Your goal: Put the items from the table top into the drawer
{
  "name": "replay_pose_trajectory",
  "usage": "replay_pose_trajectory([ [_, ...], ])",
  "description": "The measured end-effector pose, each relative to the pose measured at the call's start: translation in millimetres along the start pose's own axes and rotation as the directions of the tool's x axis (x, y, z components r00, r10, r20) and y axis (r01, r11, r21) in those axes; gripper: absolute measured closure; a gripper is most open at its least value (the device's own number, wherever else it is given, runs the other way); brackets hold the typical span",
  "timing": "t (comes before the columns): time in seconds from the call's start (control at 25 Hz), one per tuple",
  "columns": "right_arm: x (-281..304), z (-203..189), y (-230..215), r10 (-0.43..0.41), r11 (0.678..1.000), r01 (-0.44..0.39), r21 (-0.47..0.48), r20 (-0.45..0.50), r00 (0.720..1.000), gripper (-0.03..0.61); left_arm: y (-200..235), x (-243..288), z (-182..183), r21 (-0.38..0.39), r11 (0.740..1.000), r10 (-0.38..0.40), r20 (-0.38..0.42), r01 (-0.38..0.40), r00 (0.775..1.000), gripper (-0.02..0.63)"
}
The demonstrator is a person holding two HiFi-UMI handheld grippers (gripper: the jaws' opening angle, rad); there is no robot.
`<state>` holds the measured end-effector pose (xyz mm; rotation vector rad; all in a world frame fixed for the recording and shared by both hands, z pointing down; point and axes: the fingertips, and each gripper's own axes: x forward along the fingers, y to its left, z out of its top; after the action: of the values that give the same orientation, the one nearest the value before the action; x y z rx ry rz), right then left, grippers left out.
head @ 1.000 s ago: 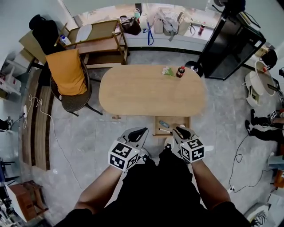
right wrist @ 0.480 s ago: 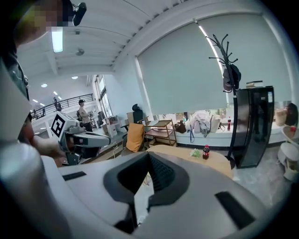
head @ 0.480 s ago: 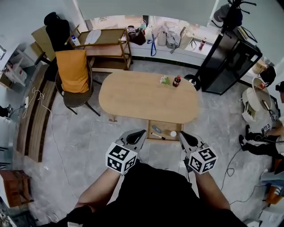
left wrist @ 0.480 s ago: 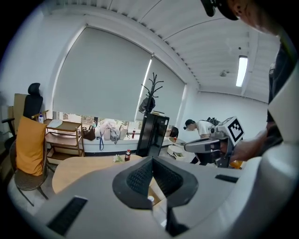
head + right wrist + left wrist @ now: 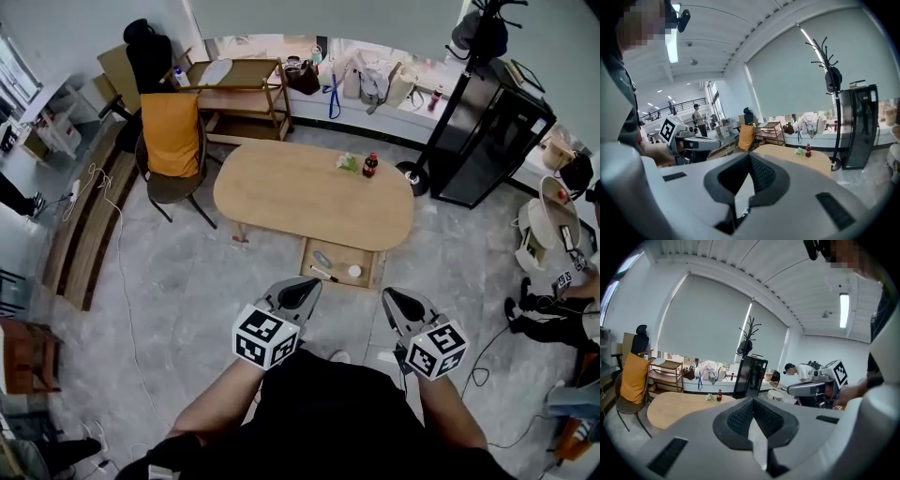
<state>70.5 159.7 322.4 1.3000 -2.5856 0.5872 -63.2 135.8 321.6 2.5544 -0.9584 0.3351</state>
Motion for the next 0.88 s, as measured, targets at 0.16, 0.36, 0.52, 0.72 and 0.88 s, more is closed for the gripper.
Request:
replay_pose_trajectory([
  [0.16,-27,-4,0,-0.001,1.0,0.001,-0.022,-0.002,1.0,0.577,-29,-12,-8,-0.01,1.0,0.022,-0.009,-0.022,1.0,0.612],
  [0.36,-38,6,15,-0.006,0.999,0.008,-0.031,0.06,0.998,0.575,-36,-24,0,0.007,1.0,0.03,0.0,-0.03,1.0,0.612],
  [0.52,-33,4,31,-0.01,1.0,0.01,-0.003,0.08,0.997,0.575,-37,-24,8,0.051,0.999,0.0,-0.013,0.001,1.0,0.612],
  [0.72,-20,-3,44,-0.034,0.998,0.03,0.054,0.085,0.996,0.577,-34,-31,15,0.102,0.993,-0.049,-0.03,0.052,0.998,0.612],
  [0.88,-5,-5,60,-0.052,0.997,0.048,0.058,0.08,0.995,0.577,-14,-44,7,0.1,0.993,-0.059,-0.05,0.064,0.997,0.612],
])
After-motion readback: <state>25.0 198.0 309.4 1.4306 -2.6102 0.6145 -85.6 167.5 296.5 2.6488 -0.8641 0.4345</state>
